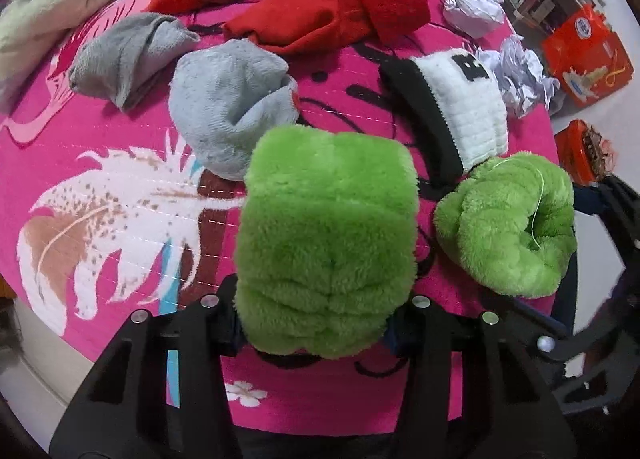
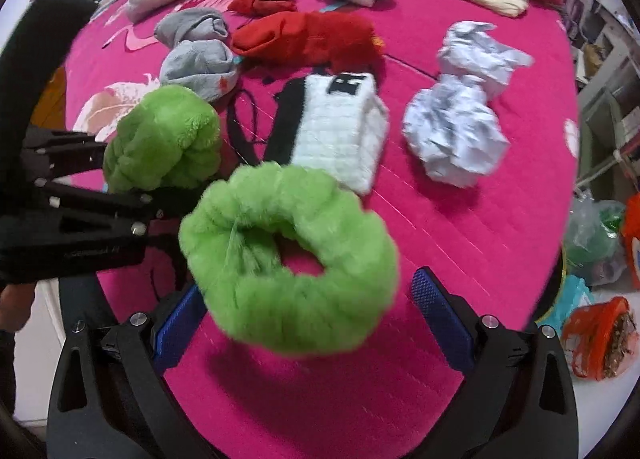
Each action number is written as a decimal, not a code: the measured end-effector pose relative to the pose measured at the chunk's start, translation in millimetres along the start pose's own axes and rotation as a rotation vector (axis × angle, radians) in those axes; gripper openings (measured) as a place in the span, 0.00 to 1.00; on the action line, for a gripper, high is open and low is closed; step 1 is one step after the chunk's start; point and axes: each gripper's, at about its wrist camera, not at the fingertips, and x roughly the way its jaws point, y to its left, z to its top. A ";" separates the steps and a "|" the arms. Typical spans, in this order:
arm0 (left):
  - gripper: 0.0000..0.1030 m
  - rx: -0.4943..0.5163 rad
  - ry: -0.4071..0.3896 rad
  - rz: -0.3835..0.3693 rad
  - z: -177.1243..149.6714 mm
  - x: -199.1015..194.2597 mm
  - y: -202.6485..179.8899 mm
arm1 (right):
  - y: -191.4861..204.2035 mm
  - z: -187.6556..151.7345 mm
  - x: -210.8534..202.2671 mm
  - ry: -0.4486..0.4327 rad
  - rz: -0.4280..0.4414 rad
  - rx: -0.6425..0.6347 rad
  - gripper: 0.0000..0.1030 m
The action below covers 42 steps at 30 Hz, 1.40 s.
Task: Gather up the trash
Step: 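Grasp the green slipper with the left tool while the right tool grasps the other slipper, then carry both slippers over the black bin and open both tools to drop them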
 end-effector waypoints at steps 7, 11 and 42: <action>0.47 -0.072 0.018 0.032 -16.5 -9.6 4.4 | -8.3 -2.1 0.0 -0.022 0.083 -0.032 0.46; 0.47 -0.098 0.013 0.052 -31.7 -18.3 -1.8 | -25.3 -11.5 -12.2 -0.004 0.162 -0.011 0.42; 0.47 0.286 -0.044 0.125 51.2 -33.0 -226.4 | -206.5 -84.5 -83.9 -0.142 0.017 0.237 0.42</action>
